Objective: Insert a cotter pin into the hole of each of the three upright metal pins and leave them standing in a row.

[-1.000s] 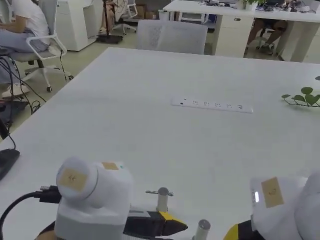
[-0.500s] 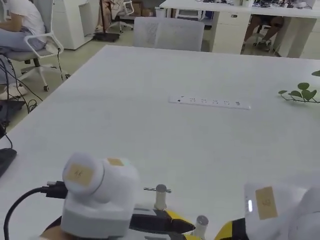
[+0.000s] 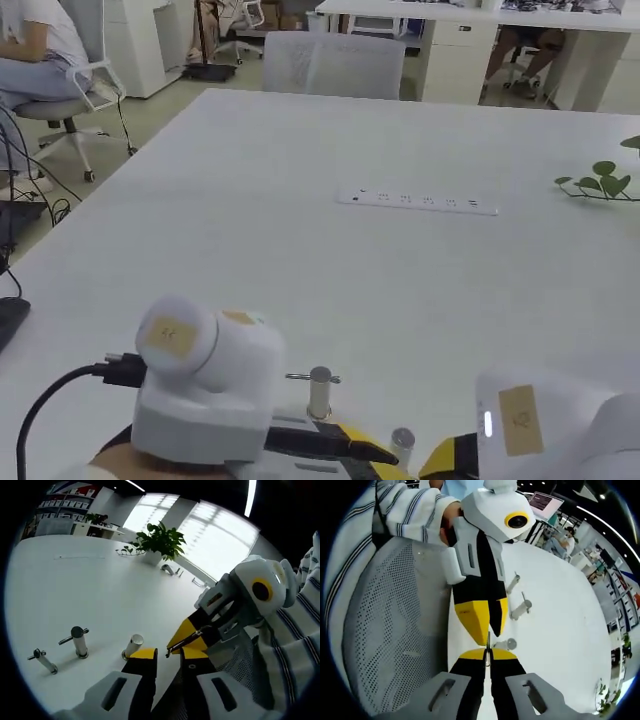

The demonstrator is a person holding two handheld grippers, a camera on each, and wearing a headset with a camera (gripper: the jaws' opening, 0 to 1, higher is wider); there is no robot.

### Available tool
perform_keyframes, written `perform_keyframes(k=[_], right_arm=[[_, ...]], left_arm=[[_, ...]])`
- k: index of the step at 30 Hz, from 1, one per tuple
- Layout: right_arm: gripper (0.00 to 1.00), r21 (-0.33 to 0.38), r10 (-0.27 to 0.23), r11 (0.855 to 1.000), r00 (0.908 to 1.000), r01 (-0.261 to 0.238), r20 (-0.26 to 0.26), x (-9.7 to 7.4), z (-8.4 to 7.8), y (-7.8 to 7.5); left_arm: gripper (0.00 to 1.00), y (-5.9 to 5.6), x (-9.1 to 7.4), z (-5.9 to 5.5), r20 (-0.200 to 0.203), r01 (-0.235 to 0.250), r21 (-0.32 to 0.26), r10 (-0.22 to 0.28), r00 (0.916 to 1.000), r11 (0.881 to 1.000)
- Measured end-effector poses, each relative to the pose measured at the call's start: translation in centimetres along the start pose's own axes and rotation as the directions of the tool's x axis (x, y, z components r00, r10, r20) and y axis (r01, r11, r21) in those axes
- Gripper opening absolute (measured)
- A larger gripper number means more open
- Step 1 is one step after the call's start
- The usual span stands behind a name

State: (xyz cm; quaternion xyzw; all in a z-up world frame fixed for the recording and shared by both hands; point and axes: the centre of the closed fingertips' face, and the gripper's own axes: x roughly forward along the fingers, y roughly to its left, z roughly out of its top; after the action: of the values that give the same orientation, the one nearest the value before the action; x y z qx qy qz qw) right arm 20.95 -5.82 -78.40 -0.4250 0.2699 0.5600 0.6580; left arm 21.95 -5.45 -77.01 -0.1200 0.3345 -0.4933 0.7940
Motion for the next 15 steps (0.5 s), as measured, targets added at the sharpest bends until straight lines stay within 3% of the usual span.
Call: perform_keyframes(k=[15], right_arm=[[0.03, -0.052, -0.036, 0.998, 0.9993, 0.036, -0.007, -0.04, 0.24, -0.36]], left_arm=[[0.09, 0.1, 0.16, -0.2, -0.025, 0.004, -0.026, -0.005, 0.9997, 1.0]])
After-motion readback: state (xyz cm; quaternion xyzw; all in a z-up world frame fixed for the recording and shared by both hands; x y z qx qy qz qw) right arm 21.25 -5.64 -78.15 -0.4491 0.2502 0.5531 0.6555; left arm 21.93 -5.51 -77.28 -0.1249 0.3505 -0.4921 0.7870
